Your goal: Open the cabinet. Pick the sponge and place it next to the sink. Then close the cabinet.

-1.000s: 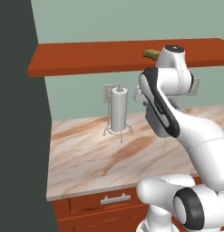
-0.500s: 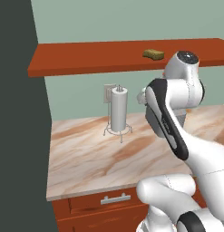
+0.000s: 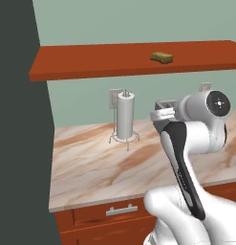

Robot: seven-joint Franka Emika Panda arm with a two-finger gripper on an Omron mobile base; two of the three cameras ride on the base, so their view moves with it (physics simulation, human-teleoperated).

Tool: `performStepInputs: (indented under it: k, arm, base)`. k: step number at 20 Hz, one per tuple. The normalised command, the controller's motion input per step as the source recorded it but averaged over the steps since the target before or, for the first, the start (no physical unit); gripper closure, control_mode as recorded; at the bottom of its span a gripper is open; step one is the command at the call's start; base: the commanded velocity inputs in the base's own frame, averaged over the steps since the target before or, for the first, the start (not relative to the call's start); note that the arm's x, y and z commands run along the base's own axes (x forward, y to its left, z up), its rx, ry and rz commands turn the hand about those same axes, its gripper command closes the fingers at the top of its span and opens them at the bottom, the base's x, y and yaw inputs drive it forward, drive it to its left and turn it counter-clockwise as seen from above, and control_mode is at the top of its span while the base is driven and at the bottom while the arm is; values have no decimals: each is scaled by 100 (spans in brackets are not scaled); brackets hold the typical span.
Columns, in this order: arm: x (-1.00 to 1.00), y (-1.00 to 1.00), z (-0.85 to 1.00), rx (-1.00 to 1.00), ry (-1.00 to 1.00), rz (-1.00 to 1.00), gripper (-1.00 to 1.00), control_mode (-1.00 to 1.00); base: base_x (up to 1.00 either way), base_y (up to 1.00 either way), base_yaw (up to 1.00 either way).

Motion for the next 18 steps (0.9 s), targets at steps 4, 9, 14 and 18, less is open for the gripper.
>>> performStepInputs:
  k: [4, 9, 14, 18]
  arm:
    - [-25, -1, 0, 0, -27, 0, -100, -100]
    - [-7, -2, 0, 1, -9, -3, -100, -100]
    - [-1, -3, 1, 1, -2, 0, -100, -100]
    - [0, -5, 3, 4, 0, 0, -100, -100]
  base:
    - [0, 0, 0]
    - [0, 0, 0]
    - [0, 0, 0]
    - [0, 0, 0]
